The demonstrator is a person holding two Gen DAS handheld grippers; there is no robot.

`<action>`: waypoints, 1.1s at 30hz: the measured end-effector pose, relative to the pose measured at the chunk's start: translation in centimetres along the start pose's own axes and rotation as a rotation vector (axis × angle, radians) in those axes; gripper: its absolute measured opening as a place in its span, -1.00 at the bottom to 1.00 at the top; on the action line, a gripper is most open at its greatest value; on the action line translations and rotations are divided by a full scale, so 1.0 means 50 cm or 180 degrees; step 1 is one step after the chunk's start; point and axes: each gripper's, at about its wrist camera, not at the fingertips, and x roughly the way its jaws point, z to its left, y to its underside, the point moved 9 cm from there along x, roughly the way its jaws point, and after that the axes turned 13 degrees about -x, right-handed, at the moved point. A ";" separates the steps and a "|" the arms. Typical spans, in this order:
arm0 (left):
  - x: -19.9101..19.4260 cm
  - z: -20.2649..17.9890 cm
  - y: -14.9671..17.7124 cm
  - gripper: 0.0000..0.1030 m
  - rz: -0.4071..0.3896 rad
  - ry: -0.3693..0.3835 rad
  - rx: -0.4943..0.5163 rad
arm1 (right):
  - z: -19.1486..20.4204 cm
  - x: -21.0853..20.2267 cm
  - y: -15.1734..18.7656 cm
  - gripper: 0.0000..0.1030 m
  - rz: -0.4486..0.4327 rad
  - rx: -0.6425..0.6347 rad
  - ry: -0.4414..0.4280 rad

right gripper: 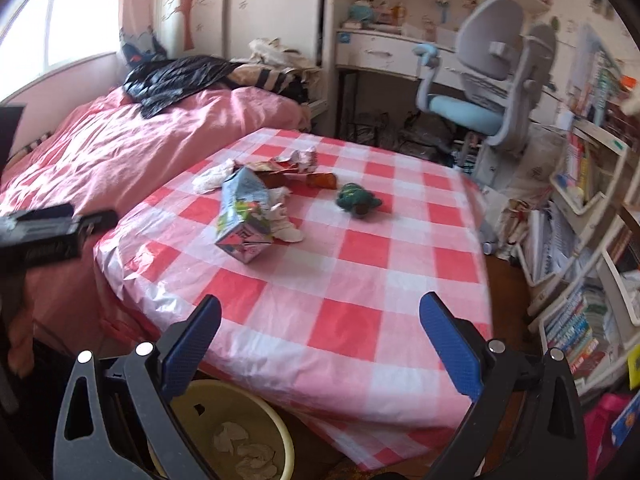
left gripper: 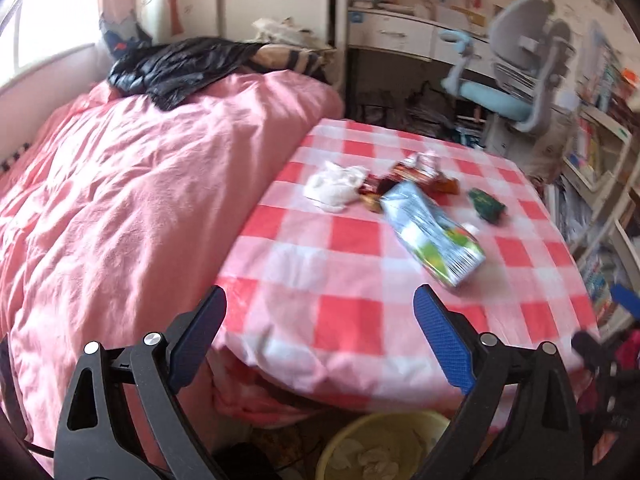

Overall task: Collect trash
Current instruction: 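Return both tools toward the table, then grasp the blue milk carton with the right gripper while the left grasps a tissue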

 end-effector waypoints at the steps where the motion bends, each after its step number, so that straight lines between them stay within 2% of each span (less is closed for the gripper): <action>1: 0.020 0.010 -0.020 0.77 0.0037 -0.0012 -0.0096 | 0.010 0.017 -0.016 0.85 0.0019 -0.0042 -0.0078; 6: 0.092 0.023 -0.091 0.77 0.0054 -0.0098 -0.0139 | 0.076 0.097 -0.090 0.85 0.0066 -0.0304 -0.0469; 11: 0.189 0.023 -0.129 0.77 0.0255 -0.0170 -0.0026 | 0.117 0.165 -0.133 0.81 0.0107 -0.0620 -0.0586; 13: 0.223 0.023 -0.136 0.77 0.0319 -0.0172 -0.0020 | 0.121 0.196 -0.137 0.57 0.0188 -0.0651 -0.0633; 16: 0.261 0.014 -0.144 0.77 0.0383 -0.0156 -0.0017 | 0.121 0.236 -0.141 0.48 0.0287 -0.0683 -0.0653; 20: 0.306 -0.013 -0.161 0.77 0.0388 -0.0127 0.0083 | 0.118 0.268 -0.153 0.46 0.0359 -0.0745 -0.0635; 23: 0.340 -0.024 -0.172 0.77 0.0413 -0.0154 0.0130 | 0.125 0.290 -0.147 0.22 0.0467 -0.0770 -0.0715; 27: 0.390 -0.028 -0.176 0.76 0.0507 -0.0210 0.0141 | 0.135 0.283 -0.150 0.21 0.0421 -0.0905 -0.0808; 29: 0.405 -0.033 -0.174 0.68 0.0553 -0.0206 0.0171 | 0.133 0.280 -0.156 0.20 0.0395 -0.0866 -0.0876; 31: 0.415 -0.038 -0.174 0.50 0.0584 -0.0164 0.0193 | 0.124 0.269 -0.167 0.19 0.0337 -0.0737 -0.1002; 32: 0.420 -0.041 -0.174 0.42 0.0611 -0.0146 0.0210 | 0.114 0.262 -0.178 0.04 0.0278 -0.0606 -0.1099; 33: 0.424 -0.041 -0.171 0.18 0.0641 -0.0136 0.0222 | 0.101 0.252 -0.187 -0.20 0.0241 -0.0423 -0.1246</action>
